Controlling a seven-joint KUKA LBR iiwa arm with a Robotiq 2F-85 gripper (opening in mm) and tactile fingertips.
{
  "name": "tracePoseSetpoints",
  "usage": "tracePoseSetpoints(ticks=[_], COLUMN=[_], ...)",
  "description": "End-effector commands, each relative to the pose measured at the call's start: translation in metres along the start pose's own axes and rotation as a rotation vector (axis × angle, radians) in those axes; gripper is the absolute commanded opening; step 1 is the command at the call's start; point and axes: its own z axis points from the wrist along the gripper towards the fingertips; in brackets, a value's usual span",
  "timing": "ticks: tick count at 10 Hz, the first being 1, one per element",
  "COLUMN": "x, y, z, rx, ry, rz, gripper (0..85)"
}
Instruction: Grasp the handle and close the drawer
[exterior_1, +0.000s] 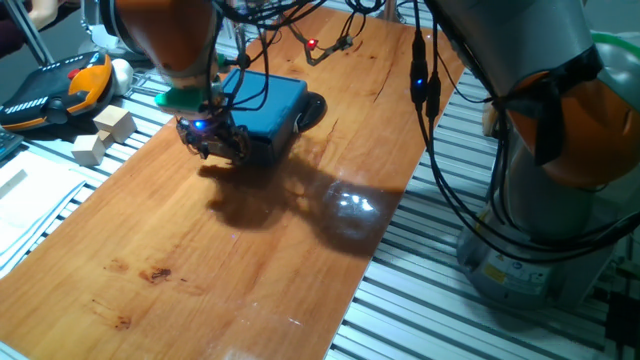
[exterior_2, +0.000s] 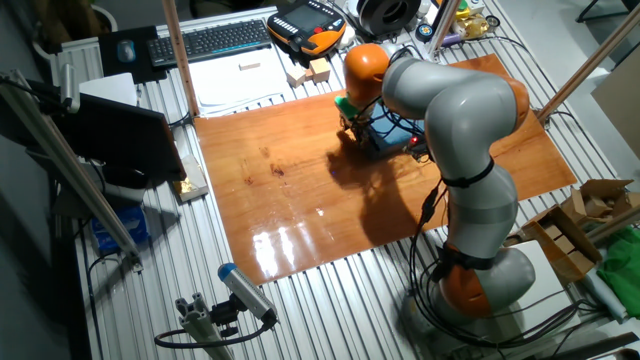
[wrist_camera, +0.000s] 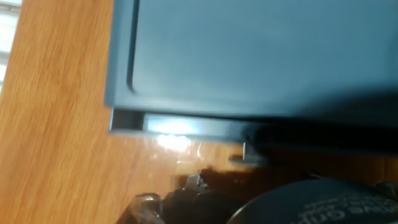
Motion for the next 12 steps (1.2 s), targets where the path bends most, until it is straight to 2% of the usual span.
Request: tracePoseSetpoints(ticks=[1, 3, 6, 8, 12], x=[0.004, 0.008, 0.005, 0.001, -0.006], y=[0.001, 0.001, 0.000, -0.002, -0.001], z=[-0.002, -0.008, -0.010, -0.010, -0.006], rx=[0.004, 0.020, 0.032, 0.039, 0.032], ry=[-0.012, -0.048, -0.102, -0.119, -0.130], rz=[-0.003, 0.006, 0.016, 0.039, 0.053], gripper=[77.0, 74.3, 75.0, 78.0, 76.7])
